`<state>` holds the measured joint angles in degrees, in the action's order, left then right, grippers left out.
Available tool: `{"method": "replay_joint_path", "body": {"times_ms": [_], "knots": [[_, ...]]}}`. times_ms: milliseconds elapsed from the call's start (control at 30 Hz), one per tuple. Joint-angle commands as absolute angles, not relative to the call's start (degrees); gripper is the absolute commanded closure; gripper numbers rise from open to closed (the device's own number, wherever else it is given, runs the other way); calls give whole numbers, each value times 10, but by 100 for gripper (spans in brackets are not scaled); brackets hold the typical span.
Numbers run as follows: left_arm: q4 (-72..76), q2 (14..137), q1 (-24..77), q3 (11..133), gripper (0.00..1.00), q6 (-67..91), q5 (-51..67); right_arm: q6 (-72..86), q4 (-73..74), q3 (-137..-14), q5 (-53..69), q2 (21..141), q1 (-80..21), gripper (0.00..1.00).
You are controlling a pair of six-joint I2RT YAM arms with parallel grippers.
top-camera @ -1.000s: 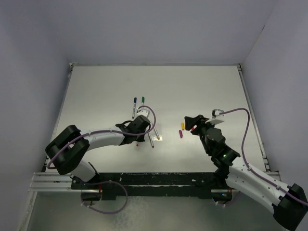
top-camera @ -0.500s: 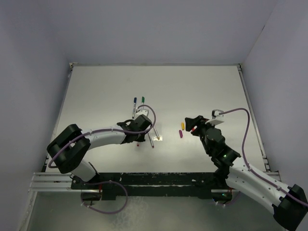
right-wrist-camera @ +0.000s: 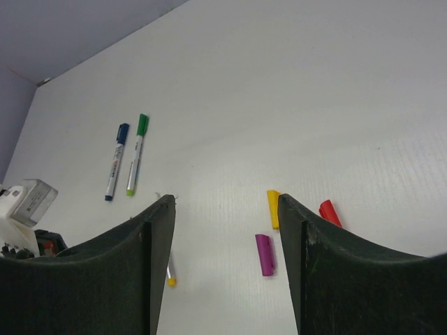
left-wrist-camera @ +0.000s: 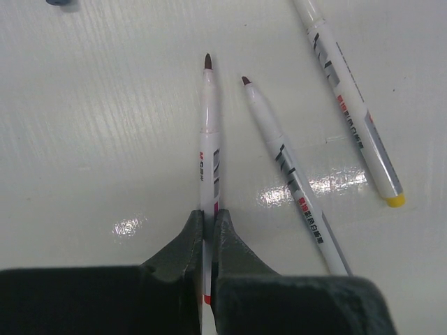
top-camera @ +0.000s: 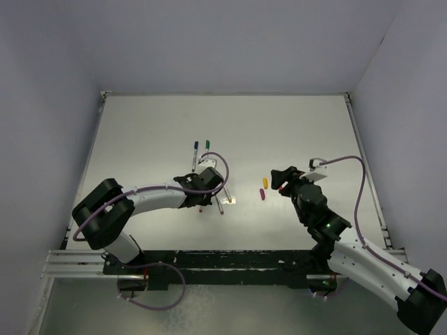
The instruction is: Insert the pens into the pen caps
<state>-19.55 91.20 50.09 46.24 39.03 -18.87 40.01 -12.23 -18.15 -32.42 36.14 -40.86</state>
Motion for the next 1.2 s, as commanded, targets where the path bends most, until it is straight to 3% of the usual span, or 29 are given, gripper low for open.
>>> {"method": "replay_joint_path", "body": {"times_ms": [0, 233, 567, 1167], "knots": [[-294, 921, 511, 424, 100, 404, -148, 415, -60, -240, -383, 382, -410, 38], [-340, 781, 516, 463, 100, 370, -184, 440, 123, -344, -444, 491, -390, 38], [-256, 661, 515, 438, 100, 316, -167, 381, 115, -368, -283, 611, -268, 36], [-128, 682, 516, 427, 100, 253, -88, 321, 60, -386, -171, 755, -233, 41]]}}
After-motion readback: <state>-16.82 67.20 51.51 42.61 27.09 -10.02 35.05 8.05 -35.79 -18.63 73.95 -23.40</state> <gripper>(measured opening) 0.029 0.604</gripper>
